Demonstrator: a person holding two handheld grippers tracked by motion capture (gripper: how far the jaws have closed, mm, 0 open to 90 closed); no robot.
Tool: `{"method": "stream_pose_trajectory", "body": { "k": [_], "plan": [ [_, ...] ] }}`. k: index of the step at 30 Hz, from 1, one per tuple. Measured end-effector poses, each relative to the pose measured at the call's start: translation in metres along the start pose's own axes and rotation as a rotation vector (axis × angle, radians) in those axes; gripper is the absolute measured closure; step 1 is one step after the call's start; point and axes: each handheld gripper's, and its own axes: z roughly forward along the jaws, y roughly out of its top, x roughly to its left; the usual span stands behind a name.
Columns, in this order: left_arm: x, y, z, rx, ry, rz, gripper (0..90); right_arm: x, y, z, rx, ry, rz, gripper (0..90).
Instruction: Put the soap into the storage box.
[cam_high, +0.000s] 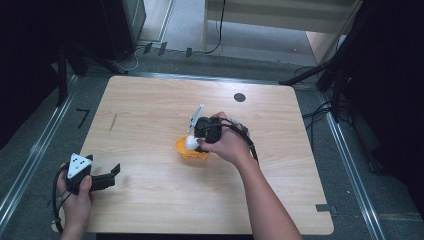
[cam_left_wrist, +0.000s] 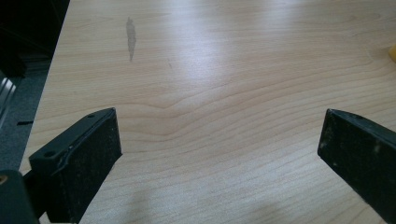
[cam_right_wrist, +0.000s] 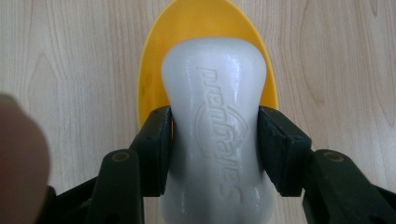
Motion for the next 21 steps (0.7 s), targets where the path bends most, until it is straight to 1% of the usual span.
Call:
{"method": "stream_pose_trajectory", "body": {
  "k": [8,13,19,21],
  "plan": [
    [0.001,0.0,0.0,0.001,-0.002,-0.001,0.0,-0.002,0.003,0.003,0.006,0.003,-0.006,49.8],
    [0.001,0.0,0.0,0.001,-0.002,-0.002,0.0,-0.002,0.001,0.009,0.026,0.012,-0.003,49.7],
    [0.001,0.0,0.0,-0.002,-0.001,-0.005,0.0,-0.003,-0.001,0.014,0.024,0.019,0.002,49.5],
    [0.001,0.0,0.0,-0.001,-0.001,-0.003,0.0,-0.004,-0.003,0.012,0.006,0.026,0.004,47.2]
  ]
}}
